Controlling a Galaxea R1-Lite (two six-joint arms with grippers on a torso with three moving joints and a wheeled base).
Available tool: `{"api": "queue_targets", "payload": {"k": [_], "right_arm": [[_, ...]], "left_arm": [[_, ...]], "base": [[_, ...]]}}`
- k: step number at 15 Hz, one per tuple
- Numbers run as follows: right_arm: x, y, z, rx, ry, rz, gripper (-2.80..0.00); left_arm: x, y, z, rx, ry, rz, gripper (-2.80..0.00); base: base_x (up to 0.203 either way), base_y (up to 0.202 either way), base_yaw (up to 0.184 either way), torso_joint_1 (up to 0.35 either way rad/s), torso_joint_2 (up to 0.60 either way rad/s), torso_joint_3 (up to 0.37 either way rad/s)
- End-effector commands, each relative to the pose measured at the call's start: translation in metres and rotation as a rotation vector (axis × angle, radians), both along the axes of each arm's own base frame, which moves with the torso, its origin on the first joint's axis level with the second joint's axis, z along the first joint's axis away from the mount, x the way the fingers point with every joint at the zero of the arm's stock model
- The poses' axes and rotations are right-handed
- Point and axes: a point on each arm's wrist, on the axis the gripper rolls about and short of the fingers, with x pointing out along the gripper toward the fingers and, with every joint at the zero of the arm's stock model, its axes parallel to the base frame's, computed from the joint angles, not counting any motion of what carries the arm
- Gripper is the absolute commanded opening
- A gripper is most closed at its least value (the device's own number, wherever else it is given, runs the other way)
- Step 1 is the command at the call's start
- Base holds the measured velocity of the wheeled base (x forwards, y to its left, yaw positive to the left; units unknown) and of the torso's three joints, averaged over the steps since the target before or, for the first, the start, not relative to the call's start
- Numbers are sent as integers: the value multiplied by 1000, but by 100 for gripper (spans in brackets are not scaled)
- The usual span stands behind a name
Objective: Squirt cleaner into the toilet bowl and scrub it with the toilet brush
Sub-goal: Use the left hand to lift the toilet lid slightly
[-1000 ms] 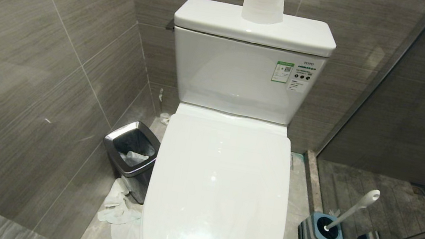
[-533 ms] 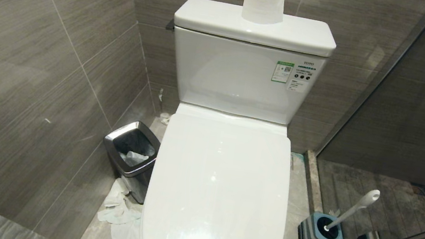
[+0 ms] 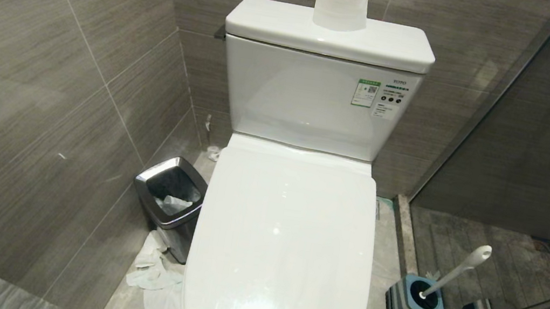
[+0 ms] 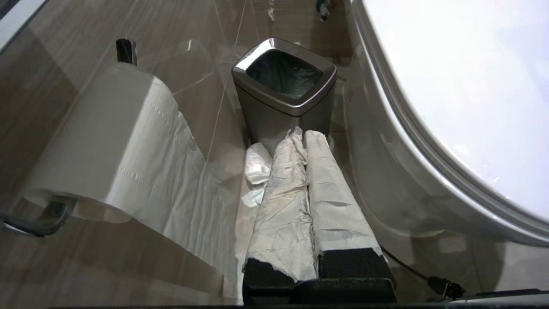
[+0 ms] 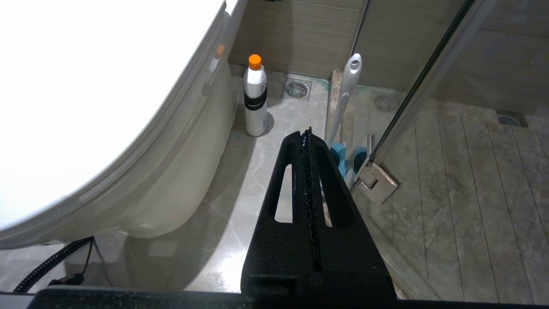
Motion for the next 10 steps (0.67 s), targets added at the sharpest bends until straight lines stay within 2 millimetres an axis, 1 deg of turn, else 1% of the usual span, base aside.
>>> {"api": "queue_targets", "payload": {"k": [1, 10], "right_arm": [[0, 0, -2, -1, 6, 1, -280], [0, 0, -2, 0, 5, 1, -280]], "left_arm": [[0, 0, -1, -6, 4, 1, -280], [0, 0, -1, -10, 6, 9, -280]], "base": [[0, 0, 0, 0, 0, 0], [0, 0, 0, 0, 0, 0]]}}
